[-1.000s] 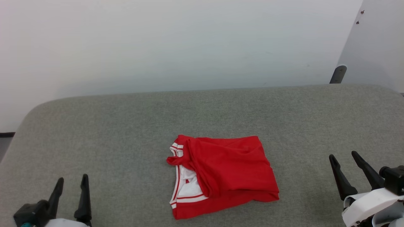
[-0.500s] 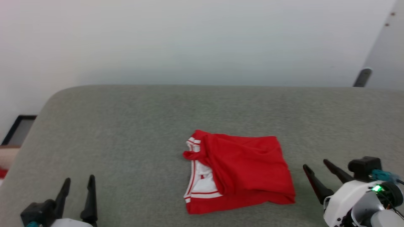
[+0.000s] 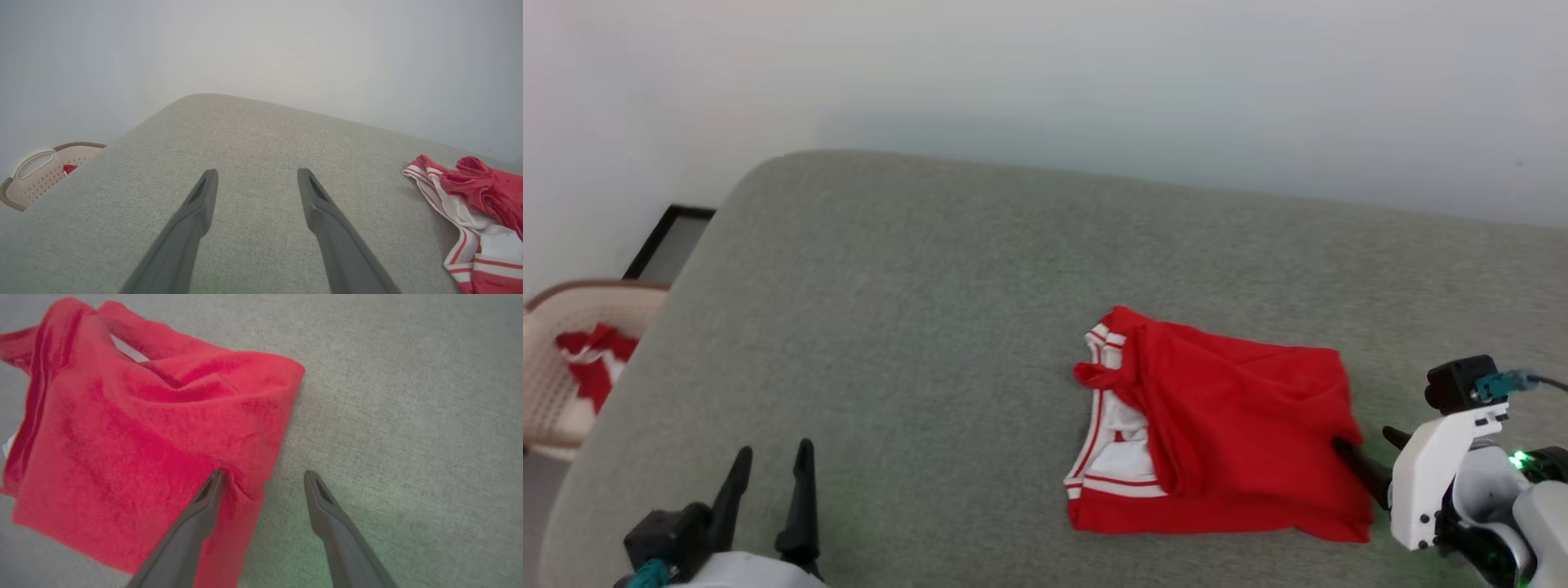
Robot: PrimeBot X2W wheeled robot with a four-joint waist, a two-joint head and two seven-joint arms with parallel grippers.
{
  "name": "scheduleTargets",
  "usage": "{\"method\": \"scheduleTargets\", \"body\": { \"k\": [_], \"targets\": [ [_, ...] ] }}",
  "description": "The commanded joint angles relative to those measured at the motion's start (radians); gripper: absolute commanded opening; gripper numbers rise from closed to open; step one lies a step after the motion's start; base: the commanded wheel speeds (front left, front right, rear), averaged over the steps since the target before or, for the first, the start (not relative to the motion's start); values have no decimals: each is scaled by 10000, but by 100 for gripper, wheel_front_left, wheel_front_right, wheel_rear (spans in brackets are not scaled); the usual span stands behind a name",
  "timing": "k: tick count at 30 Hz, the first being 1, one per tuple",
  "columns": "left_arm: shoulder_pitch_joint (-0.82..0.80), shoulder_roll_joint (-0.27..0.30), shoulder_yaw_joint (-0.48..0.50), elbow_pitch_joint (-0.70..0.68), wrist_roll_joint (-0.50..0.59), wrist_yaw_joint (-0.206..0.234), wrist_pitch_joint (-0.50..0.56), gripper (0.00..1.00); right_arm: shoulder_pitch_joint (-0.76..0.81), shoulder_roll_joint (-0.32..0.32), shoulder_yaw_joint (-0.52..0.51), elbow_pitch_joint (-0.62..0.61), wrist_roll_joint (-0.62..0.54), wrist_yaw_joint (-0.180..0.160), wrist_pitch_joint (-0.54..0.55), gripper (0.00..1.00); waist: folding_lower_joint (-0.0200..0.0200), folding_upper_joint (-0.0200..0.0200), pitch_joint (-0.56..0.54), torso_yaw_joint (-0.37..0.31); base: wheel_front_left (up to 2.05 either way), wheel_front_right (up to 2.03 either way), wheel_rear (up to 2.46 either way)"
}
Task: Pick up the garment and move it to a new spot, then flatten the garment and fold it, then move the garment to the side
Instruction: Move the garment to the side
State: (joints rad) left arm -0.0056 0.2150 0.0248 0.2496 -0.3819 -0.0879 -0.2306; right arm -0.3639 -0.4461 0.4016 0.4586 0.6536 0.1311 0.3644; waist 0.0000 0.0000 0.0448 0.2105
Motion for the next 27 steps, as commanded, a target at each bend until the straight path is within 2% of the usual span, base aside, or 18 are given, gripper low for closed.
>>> {"method": "scheduleTargets", "body": {
  "k": [1, 9, 10, 11, 12, 18, 27],
  "targets": [
    [-183, -113, 5, 103, -68, 2, -117, 100, -283, -45, 91, 266, 153, -8, 392, 100, 0, 0, 520, 557, 0, 0, 0],
    [-555, -588, 66, 366, -136, -46, -315, 100, -846, 60, 395, 1361, 458, -8, 1571, 100, 0, 0, 869, 1062, 0, 0, 0],
    [-588, -646, 79, 388, -120, -56, -320, 100, -850, 102, 555, 1458, 535, -6, 1753, 74, 0, 0, 890, 1103, 0, 0, 0],
    [-622, -695, 83, 413, -91, -74, -328, 100, -855, 158, 690, 1524, 632, 1, 1896, 9, 0, 0, 908, 1134, 0, 0, 0],
    [-652, -729, 83, 430, -58, -77, -337, 100, -887, 110, 856, 1564, 607, 3, 2001, 0, 0, 0, 921, 1170, 0, 0, 0],
    [-724, -866, 317, 327, 99, -182, -344, 100, -1298, -382, 1240, 1506, 846, -12, 1984, 0, 0, 0, 970, 1128, 0, 0, 0],
    [-848, -1021, 670, 56, 243, -316, -348, 100, -2052, -1485, 1366, 942, 974, -13, 1812, 0, 0, 0, 997, 541, 0, 0, 0]
  ]
}}
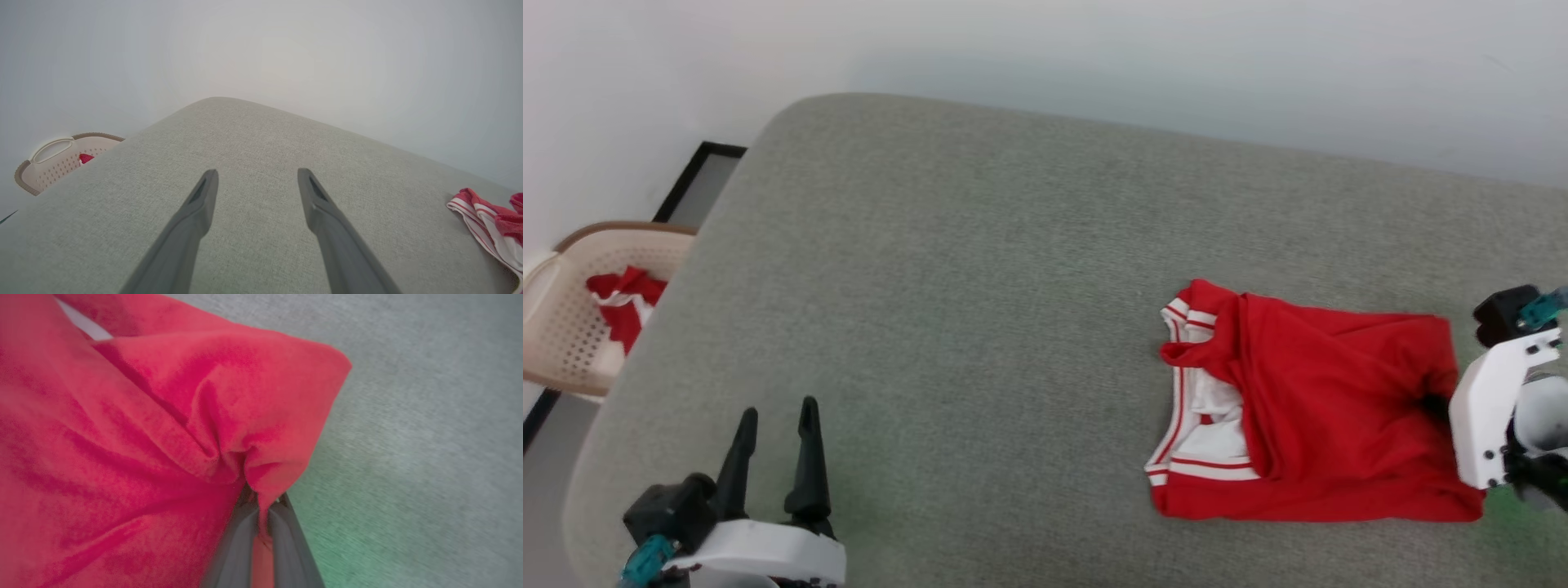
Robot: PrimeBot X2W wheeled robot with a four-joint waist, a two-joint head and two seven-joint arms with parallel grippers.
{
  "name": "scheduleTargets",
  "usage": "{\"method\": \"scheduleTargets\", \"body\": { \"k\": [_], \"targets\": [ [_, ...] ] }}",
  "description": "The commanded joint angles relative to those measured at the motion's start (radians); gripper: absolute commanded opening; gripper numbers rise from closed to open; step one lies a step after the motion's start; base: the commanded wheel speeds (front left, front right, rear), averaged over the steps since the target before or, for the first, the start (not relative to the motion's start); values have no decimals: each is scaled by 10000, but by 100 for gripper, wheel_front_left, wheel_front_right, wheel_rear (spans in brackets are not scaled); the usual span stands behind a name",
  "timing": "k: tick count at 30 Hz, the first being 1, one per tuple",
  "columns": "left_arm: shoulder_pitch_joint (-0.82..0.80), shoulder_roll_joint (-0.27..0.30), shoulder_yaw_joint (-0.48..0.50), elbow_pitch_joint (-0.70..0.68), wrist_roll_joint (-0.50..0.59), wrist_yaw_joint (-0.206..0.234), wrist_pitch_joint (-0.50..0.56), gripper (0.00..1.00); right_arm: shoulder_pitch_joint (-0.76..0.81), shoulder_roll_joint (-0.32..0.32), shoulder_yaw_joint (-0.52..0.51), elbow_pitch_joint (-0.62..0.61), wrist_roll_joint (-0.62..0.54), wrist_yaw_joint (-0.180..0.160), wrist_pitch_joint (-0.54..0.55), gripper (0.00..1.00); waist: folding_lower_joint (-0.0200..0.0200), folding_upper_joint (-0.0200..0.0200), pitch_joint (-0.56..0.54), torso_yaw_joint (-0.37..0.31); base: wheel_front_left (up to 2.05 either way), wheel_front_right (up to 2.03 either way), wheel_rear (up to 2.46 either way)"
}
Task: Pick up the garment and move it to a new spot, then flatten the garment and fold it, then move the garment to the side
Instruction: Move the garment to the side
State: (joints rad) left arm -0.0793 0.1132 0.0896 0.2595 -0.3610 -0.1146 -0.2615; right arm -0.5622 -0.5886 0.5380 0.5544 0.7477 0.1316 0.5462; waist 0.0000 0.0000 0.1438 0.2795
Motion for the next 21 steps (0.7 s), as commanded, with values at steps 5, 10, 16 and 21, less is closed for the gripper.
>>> {"method": "scheduleTargets", "body": {
  "k": [5, 10, 16, 21],
  "targets": [
    [-355, 7, -47, -45, 177, -86, -38, 100, -375, -702, 74, -244, 0, -17, 29, 0, 0, 0, 168, -591, 0, 0, 0],
    [-788, 67, -183, -69, 229, -141, -26, 100, -824, -1342, 155, -531, -57, -17, 63, 0, 0, 0, 514, -1214, 0, 0, 0],
    [-1488, 227, -451, -80, 331, -150, -24, 100, -1549, -2178, 359, -881, -312, -17, -110, 0, 0, 0, 1146, -2130, 0, 0, 0],
    [-2196, 423, -852, -120, 358, -158, -24, 100, -2217, -2822, 580, -994, -545, -17, -509, 0, 0, 0, 1711, -2812, 0, 0, 0]
  ]
}}
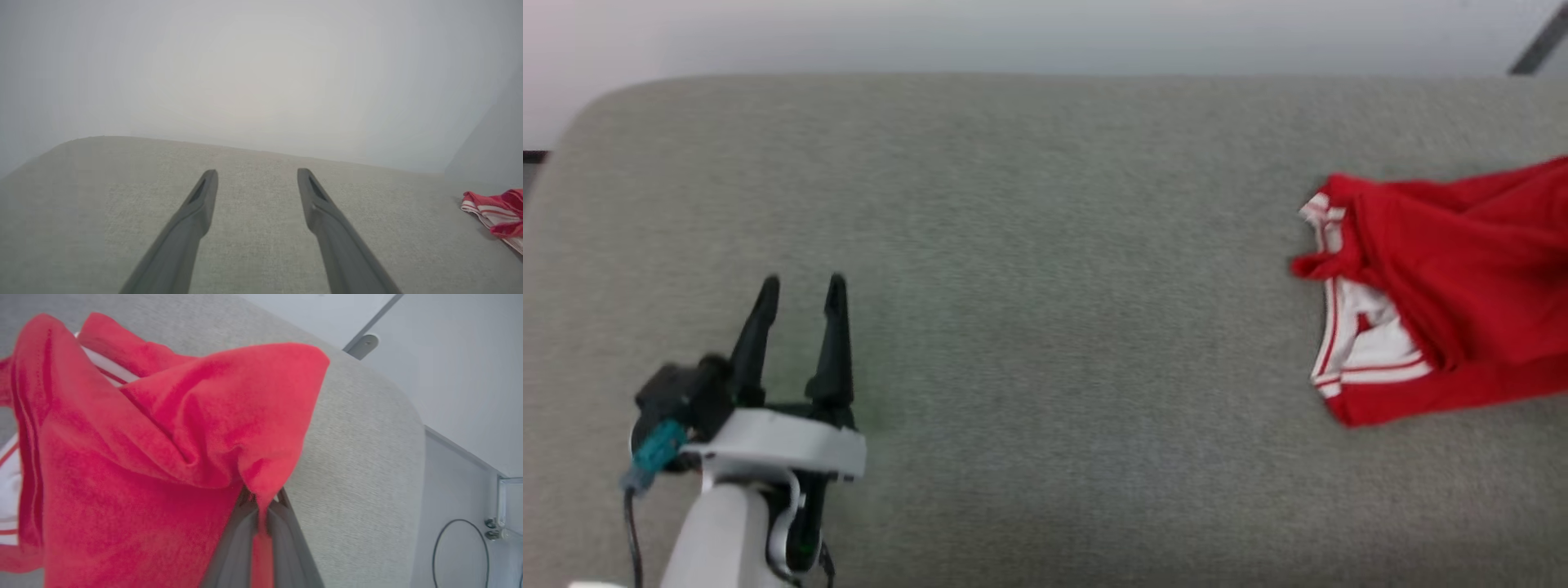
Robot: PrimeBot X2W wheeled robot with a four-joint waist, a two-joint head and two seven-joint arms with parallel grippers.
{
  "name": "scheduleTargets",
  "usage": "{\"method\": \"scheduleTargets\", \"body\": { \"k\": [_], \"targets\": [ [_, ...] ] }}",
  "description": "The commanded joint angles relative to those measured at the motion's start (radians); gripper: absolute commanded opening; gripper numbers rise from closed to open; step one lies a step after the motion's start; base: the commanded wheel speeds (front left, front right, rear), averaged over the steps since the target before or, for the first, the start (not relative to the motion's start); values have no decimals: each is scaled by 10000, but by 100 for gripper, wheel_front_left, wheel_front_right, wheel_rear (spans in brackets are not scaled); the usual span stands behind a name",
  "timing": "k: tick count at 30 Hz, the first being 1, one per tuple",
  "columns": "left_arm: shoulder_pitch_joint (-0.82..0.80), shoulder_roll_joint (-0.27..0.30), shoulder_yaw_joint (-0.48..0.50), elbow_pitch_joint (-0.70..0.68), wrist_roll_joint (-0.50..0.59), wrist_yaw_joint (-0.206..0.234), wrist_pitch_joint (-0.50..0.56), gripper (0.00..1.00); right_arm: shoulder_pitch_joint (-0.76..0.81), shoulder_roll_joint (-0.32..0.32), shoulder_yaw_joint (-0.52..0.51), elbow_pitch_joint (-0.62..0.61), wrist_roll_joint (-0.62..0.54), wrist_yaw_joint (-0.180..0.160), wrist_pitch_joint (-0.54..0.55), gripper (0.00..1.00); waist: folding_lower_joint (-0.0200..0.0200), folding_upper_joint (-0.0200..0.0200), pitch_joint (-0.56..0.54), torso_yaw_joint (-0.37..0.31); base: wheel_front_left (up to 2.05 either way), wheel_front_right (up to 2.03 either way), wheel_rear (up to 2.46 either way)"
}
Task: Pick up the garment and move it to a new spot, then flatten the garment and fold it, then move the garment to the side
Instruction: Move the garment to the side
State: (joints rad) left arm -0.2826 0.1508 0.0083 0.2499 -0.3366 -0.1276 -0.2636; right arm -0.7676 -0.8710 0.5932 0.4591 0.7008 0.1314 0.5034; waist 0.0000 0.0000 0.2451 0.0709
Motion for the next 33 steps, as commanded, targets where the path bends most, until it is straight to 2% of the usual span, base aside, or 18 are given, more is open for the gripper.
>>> {"method": "scheduleTargets", "body": {
  "k": [1, 3, 10, 20, 26, 32, 33],
  "targets": [
    [-306, 111, -124, -16, 102, -28, -4, 100, -318, -122, 54, -55, -191, -15, -205, 0, 0, 0, 809, -856, 0, 0, 0],
    [-636, 193, -396, 25, 90, -27, -1, 100, -584, -417, 160, 62, -279, -15, -507, 0, 0, 0, 1027, -1031, 0, 0, 0],
    [-1686, 550, -1208, 262, -44, -29, 0, 100, -1481, -863, 575, 683, -721, -15, -1366, 0, 0, 0, 1696, -1517, 0, 0, 0],
    [-2613, 880, -1866, 467, -191, -30, -2, 100, -2596, -1155, 1181, 1984, -2122, -15, -2649, 0, 0, 0, 2494, -1696, 0, 0, 0],
    [-2977, 939, -2155, 547, -267, -30, -2, 100, -2906, -849, 970, 3222, -2898, -15, -3190, 0, 0, 0, 2848, -1552, 0, 0, 0],
    [-3252, 1103, -2352, 685, -433, -29, 0, 100, -3053, -205, 650, 4350, -3379, -15, -3769, 0, 0, 0, 3058, -1393, 0, 0, 0],
    [-3272, 1135, -2382, 718, -452, -29, 0, 100, -3080, -96, 603, 4544, -3460, -15, -3855, 5, 0, 0, 3069, -1369, 0, 0, 0]
  ]
}}
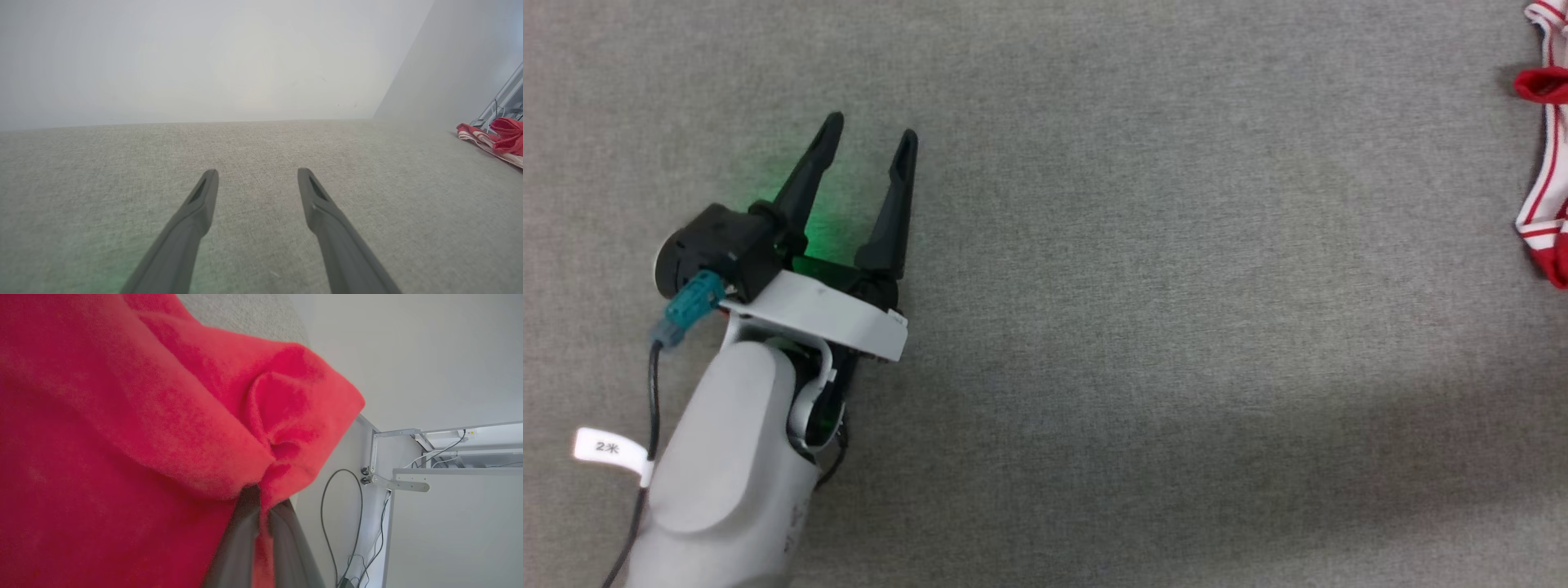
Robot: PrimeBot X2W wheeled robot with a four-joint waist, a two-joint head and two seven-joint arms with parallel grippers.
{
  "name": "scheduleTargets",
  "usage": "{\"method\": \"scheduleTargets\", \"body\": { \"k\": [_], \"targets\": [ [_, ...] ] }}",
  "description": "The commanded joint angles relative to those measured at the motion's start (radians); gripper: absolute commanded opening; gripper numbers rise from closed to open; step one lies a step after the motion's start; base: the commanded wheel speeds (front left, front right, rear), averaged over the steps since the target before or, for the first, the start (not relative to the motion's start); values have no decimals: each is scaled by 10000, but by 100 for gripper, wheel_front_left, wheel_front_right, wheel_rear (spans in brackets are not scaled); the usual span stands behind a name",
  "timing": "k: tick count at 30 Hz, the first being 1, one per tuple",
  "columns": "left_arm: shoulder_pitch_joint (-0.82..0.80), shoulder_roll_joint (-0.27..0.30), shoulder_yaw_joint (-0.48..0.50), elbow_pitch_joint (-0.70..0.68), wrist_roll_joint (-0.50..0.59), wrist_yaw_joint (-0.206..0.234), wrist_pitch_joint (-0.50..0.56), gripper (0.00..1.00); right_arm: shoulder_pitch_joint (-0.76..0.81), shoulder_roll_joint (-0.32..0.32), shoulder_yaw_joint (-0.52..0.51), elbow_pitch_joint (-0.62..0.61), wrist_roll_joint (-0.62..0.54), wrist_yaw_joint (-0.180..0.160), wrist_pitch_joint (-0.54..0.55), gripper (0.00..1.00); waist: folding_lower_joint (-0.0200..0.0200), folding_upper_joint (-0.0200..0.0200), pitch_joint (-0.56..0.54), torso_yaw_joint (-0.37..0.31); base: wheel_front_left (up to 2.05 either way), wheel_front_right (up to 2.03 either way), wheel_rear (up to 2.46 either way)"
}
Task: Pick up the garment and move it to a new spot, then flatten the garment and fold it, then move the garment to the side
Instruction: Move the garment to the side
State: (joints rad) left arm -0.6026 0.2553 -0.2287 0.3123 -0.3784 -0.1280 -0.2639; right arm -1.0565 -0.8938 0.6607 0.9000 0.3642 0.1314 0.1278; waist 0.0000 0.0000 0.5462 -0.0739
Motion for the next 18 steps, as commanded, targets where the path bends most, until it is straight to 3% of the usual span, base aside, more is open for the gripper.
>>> {"method": "scheduleTargets", "body": {
  "k": [1, 2, 5, 18],
  "targets": [
    [-88, 114, -43, 133, -68, -22, 5, 100, -210, 222, -103, 286, -170, -15, -192, 20, 0, 0, 65, 100, 0, 0, 0],
    [-88, 114, -43, 133, -68, -22, 5, 100, -210, 222, -103, 286, -170, -15, -192, 20, 0, 0, 65, 100, 0, 0, 0],
    [-110, 151, -84, 249, -102, -18, 5, 100, -293, 609, -259, 905, -407, -15, -602, 100, 0, 0, -34, 142, 0, 0, 0],
    [704, 234, 243, 293, -416, -18, 4, 100, -678, 1558, -1240, 2307, -869, -15, -2175, 100, 0, 0, -1574, 176, 0, 0, 0]
  ]
}}
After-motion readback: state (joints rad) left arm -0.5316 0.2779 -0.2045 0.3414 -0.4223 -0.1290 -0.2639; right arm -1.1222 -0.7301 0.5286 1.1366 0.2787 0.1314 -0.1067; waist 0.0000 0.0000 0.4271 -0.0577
